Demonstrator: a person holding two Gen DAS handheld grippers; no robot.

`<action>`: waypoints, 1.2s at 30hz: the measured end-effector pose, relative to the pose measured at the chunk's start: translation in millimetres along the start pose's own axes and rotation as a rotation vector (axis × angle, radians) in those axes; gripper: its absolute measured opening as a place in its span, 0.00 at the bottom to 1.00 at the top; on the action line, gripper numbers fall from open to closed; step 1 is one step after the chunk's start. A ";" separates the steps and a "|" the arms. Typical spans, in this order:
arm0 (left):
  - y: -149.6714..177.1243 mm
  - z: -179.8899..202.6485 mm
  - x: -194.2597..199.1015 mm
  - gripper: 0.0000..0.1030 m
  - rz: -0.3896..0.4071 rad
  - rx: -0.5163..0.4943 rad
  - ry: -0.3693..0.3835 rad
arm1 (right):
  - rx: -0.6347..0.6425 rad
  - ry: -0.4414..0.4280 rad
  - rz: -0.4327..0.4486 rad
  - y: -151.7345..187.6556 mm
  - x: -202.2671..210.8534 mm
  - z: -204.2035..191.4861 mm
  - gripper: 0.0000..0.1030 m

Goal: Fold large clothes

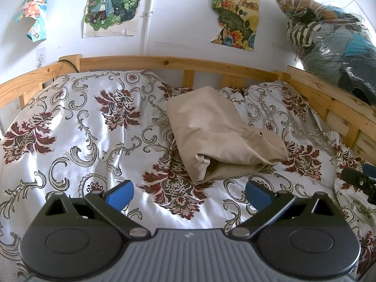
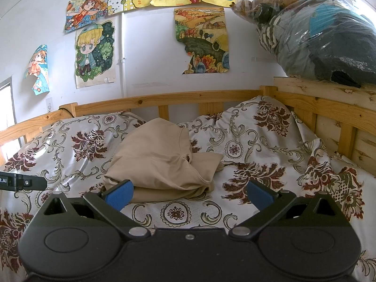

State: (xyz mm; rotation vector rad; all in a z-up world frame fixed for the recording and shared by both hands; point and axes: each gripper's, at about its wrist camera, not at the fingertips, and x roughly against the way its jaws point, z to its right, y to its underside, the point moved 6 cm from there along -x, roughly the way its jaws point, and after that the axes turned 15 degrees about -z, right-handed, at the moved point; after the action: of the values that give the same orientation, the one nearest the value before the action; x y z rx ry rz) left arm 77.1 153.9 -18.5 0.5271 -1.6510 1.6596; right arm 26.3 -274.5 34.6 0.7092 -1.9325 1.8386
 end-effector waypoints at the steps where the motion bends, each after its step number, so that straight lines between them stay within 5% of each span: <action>1: -0.8 -0.7 0.9 0.99 0.000 0.001 0.000 | 0.000 0.000 0.000 0.0 0.0 0.1 0.99; 36: -2.0 -1.9 2.3 0.99 0.002 0.000 -0.001 | -0.003 -0.001 -0.001 -0.7 0.9 0.8 0.99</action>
State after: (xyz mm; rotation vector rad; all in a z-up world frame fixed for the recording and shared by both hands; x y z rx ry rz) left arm 77.5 156.1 -15.6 0.5264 -1.6532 1.6615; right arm 26.1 -275.4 35.6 0.7094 -1.9347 1.8351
